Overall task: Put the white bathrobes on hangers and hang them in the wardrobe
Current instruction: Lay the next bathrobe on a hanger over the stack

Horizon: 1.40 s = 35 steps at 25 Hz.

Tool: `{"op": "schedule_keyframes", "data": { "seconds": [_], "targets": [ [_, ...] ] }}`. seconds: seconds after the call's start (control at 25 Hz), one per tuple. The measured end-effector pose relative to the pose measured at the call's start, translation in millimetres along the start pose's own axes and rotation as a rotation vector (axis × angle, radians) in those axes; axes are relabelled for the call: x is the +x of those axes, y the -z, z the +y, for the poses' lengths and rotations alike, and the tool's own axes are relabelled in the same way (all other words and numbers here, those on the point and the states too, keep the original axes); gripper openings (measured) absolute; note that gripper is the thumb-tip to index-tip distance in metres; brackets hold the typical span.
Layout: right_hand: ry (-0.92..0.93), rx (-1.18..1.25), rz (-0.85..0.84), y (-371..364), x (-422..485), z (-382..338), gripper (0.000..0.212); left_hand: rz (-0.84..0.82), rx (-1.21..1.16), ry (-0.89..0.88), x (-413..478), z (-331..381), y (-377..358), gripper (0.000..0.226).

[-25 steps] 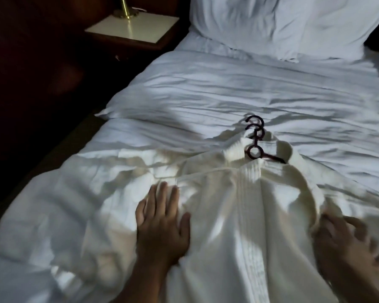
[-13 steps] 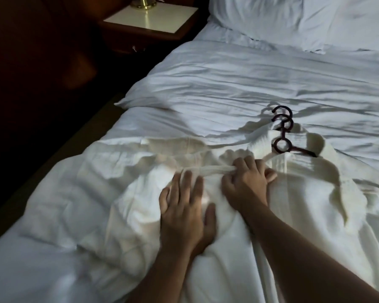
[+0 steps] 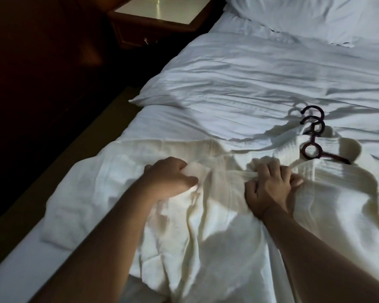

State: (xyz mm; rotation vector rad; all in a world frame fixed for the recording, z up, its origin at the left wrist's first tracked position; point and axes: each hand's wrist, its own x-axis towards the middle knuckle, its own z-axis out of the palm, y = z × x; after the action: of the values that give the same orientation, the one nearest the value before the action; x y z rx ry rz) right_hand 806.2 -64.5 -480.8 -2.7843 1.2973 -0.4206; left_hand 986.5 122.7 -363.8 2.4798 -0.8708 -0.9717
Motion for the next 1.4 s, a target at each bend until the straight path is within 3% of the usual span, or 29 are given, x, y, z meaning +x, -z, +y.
{"op": "schedule_keyframes", "data": {
  "seconds": [0.08, 0.16, 0.24, 0.28, 0.44, 0.52, 0.6, 0.68, 0.76, 0.88, 0.96, 1.08, 1.2, 1.24, 1.32, 1.4],
  "targets": [
    [-0.004, -0.024, 0.001, -1.2, 0.2, -0.6, 0.051, -0.165, -0.441, -0.098, -7.4, -7.5, 23.5, 0.015],
    [-0.004, -0.024, -0.011, -1.4, 0.9, -1.2, 0.052, -0.37, -0.784, -0.146, -18.5, -19.7, 39.9, 0.032],
    [0.0, -0.036, -0.031, -0.9, 1.1, -0.3, 0.051, -0.535, -0.872, -0.113, -30.3, -30.4, 50.0, 0.039],
    [-0.003, -0.041, -0.038, -1.0, 1.2, 0.5, 0.051, -0.532, -0.841, -0.088, -32.1, -35.3, 54.2, 0.042],
    [-0.02, -0.043, -0.04, -2.1, 1.0, -1.2, 0.049, -0.047, -0.386, -0.051, -30.0, -63.5, 92.0, 0.041],
    [-0.015, -0.042, -0.027, -1.4, 1.4, -2.0, 0.05, 0.149, -0.448, -0.062, -36.2, -83.3, 107.5, 0.032],
    [-0.016, -0.046, -0.023, -0.9, 2.0, -0.4, 0.051, 0.233, -0.651, -0.036, -43.6, -103.0, 100.7, 0.023],
    [-0.015, -0.022, -0.02, -0.7, 1.5, -1.4, 0.05, 0.211, -0.619, 0.099, -43.9, -132.4, 77.9, 0.029],
    [-0.018, -0.025, -0.014, -2.4, 1.1, -3.9, 0.05, 0.17, -0.461, 0.205, -41.2, -155.6, 52.4, 0.053],
    [-0.015, -0.01, -0.009, -4.1, 0.7, -3.5, 0.052, 0.313, -0.197, 0.224, -43.6, -158.9, 43.9, 0.041],
    [-0.017, -0.001, -0.009, -6.0, 1.0, -1.5, 0.052, 0.354, -0.081, 0.23, -47.1, -149.3, 56.8, 0.05],
    [-0.022, 0.002, -0.008, -6.0, 1.5, -2.8, 0.053, 0.234, -0.456, 0.04, -62.1, -130.5, 91.6, 0.069],
    [-0.023, 0.009, -0.006, -6.2, 1.5, -3.7, 0.053, 0.064, -0.732, -0.086, -77.7, -111.1, 112.3, 0.046],
    [-0.023, 0.012, -0.003, -6.1, 1.3, -3.9, 0.053, 0.009, -0.71, -0.055, -80.3, -107.4, 119.6, 0.034],
    [-0.02, 0.006, -0.004, -5.9, 1.1, -4.7, 0.053, -0.062, -0.549, 0.047, -79.3, -117.7, 137.4, 0.04],
    [-0.016, -0.011, -0.011, -5.5, 2.2, -4.5, 0.053, 0.21, -0.34, 0.244, -73.7, -135.4, 147.6, 0.05]
  ]
}}
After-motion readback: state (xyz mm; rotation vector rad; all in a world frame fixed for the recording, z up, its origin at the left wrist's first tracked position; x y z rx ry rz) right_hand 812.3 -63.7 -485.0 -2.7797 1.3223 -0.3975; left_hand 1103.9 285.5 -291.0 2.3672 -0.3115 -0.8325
